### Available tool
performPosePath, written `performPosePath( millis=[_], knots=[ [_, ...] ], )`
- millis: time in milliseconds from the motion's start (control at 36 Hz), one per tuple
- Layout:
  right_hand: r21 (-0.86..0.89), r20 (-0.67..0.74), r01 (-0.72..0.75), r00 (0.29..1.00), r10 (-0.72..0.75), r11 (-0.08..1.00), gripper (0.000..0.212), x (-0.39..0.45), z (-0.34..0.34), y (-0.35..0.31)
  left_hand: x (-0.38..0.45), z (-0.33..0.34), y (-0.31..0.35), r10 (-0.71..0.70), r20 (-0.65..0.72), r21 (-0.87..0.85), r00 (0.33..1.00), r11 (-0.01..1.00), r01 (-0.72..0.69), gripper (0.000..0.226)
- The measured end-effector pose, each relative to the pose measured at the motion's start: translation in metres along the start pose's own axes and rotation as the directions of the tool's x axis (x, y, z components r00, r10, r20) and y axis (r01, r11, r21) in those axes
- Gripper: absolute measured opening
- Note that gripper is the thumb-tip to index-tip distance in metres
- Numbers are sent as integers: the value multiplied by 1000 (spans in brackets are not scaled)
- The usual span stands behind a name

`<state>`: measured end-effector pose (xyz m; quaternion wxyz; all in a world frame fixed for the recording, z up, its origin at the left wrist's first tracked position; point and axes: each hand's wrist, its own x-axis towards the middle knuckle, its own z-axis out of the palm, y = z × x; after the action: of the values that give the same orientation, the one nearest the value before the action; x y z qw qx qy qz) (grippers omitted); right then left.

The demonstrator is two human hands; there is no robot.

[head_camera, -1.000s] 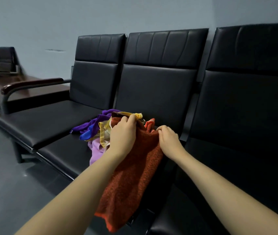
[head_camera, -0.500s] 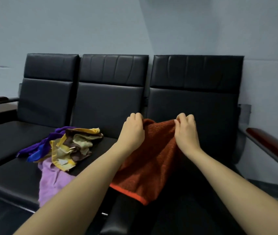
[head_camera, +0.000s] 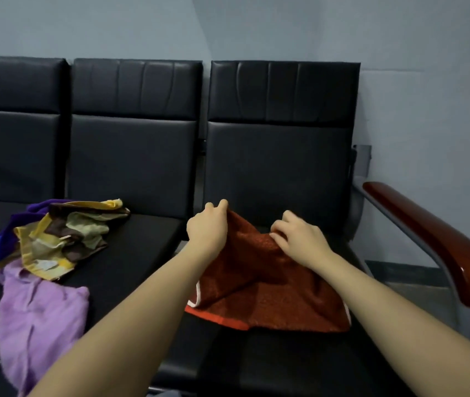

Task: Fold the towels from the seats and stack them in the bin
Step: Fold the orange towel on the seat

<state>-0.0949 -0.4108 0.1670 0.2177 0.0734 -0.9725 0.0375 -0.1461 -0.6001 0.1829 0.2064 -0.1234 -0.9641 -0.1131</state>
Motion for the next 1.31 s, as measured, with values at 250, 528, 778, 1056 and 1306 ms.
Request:
performPosePath(
  millis=[250, 528, 778, 1056, 1306],
  knots=[
    [182, 356, -246, 919, 169, 952, 41, -23, 45, -3, -7, 30, 3, -5, 216, -334, 976, 939, 79, 23],
    [-293, 139, -622, 723, 676, 726, 75, -39, 49, 15, -13, 49, 16, -75, 216, -480, 973, 860, 173, 24],
    [-225, 389, -728, 542, 745, 648, 36, -44, 43, 11, -31, 50, 24, -164, 245, -286, 956, 929, 233, 14],
    [217, 53, -643, 759, 649, 734, 31, -49, 26, 6, -40, 28, 21, -84, 57, -237, 995, 967, 96, 15],
    [236, -85, -488, 851, 518, 840, 24, -38, -6, 19, -26, -5, 32, -132, -145, -451, 980, 891, 54, 17]
  ],
)
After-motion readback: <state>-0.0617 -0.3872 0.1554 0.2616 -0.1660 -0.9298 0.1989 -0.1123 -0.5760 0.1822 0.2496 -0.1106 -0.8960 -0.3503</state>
